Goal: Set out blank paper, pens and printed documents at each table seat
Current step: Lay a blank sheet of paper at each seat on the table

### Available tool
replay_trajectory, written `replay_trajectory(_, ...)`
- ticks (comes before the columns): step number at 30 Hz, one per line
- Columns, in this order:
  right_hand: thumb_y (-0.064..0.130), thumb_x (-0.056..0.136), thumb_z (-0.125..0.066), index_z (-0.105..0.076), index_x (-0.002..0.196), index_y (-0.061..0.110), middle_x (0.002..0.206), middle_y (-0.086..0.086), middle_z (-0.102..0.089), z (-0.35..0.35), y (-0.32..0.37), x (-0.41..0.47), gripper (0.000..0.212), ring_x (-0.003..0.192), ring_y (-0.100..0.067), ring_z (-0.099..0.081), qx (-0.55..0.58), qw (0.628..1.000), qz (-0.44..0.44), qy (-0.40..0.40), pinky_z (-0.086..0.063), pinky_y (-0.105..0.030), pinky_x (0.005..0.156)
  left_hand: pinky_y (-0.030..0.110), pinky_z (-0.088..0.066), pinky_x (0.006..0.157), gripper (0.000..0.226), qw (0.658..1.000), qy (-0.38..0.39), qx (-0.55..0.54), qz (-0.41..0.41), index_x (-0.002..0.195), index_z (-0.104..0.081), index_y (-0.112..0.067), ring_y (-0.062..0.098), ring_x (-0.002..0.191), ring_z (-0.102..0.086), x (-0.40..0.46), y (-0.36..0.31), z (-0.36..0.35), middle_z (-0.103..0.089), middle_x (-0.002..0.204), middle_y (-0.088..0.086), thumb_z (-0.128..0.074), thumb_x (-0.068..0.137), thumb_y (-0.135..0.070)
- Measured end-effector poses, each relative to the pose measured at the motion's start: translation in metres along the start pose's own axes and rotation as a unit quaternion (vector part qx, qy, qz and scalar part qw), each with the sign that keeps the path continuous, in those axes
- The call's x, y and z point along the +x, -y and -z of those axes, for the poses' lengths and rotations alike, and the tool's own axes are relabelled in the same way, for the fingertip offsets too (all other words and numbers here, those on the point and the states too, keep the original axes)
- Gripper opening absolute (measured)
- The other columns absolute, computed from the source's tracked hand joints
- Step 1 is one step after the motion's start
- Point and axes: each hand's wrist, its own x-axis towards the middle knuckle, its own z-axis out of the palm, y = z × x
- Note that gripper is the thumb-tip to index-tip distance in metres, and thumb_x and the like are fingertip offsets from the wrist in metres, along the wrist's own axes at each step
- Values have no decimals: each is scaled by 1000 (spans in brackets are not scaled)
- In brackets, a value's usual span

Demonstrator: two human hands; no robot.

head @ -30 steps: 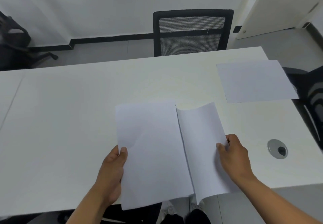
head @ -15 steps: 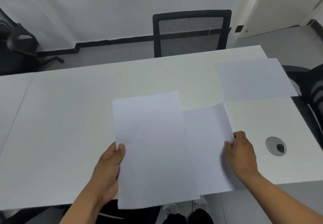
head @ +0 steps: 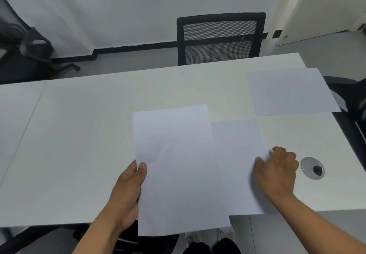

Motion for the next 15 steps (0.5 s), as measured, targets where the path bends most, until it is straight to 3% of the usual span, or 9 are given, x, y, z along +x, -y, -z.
replay_trajectory(3,18,102,-68,-56,135,0,133,-27,-52,10,16,-10,40,123,-47,-47,56,997,58,-6,-42,-53,100,53,-67,90,29,1000,-2,-6,-8,128,-79,-27,37,119,-78,-8,-5,-6,-79,134,12,-54,114,-34)
replay_trajectory(6,31,110,-53,-62,113,24,119,1,-59,26,46,-31,12,110,-25,-57,167,977,116,70,-46,-37,88,48,-68,84,29,1000,-8,-12,-24,128,-80,-28,36,118,-78,-22,-12,-15,-79,133,12,-54,114,-34)
replay_trajectory(9,43,113,-43,-58,97,40,96,16,-65,43,79,-54,22,88,-5,-62,258,947,112,157,-43,-26,73,47,-68,85,29,999,-7,-4,-38,127,-79,-30,35,119,-78,-39,-21,-22,-79,134,10,-54,114,-38)
replay_trajectory(12,54,111,-42,-59,99,51,97,27,-67,61,102,-73,21,85,5,-61,290,927,117,209,-43,-29,74,46,-67,86,29,999,-14,-6,-50,127,-79,-30,35,120,-78,-57,-30,-24,-78,135,10,-54,115,-39)
replay_trajectory(14,61,104,-45,-61,100,48,96,27,-68,70,114,-83,21,84,5,-62,305,914,129,234,-45,-30,76,45,-67,87,29,998,-17,-15,-62,129,-78,-30,34,121,-77,-70,-36,-23,-78,136,10,-54,115,-40)
replay_trajectory(15,64,99,-47,-62,100,40,91,19,-68,74,120,-87,29,78,-3,-62,312,907,132,251,-46,-33,76,45,-67,88,30,997,-20,-20,-68,130,-78,-30,34,122,-77,-75,-39,-21,-78,137,9,-54,115,-39)
